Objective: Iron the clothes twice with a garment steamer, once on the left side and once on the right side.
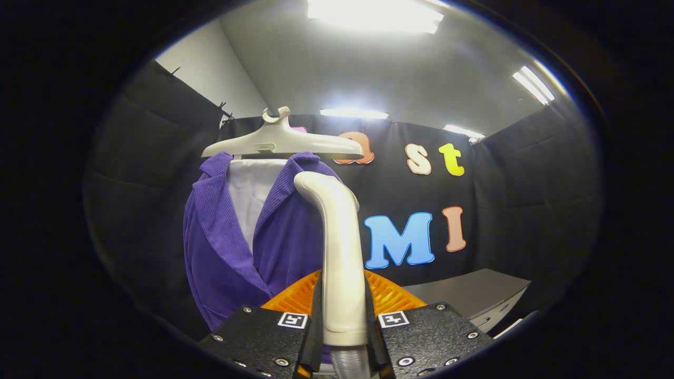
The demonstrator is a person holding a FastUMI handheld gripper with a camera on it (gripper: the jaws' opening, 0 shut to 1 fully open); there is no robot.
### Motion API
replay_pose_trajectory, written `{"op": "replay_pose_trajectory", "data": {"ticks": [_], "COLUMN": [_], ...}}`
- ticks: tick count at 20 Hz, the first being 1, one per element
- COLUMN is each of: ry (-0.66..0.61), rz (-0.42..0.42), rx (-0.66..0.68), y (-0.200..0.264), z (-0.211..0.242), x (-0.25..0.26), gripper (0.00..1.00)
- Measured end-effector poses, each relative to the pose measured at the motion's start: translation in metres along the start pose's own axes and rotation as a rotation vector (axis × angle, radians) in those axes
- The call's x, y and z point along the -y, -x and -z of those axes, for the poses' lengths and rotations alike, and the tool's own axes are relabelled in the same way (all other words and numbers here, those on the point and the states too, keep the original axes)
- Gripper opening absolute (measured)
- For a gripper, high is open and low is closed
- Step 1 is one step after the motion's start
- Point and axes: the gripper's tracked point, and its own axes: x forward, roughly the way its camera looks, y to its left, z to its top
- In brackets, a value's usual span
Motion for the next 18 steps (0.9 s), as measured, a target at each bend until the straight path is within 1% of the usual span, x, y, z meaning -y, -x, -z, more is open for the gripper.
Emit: {"op": "replay_pose_trajectory", "data": {"ticks": [4, 10, 18], "ry": [0.037, 0.122, 0.154], "rz": [-0.029, -0.032, -0.062], "rx": [-0.046, -0.130, -0.230], "y": [0.011, 0.034, 0.056], "z": [0.025, 0.079, 0.131], "x": [0.003, 0.010, 0.011], "gripper": [0.34, 0.34, 0.34]}}
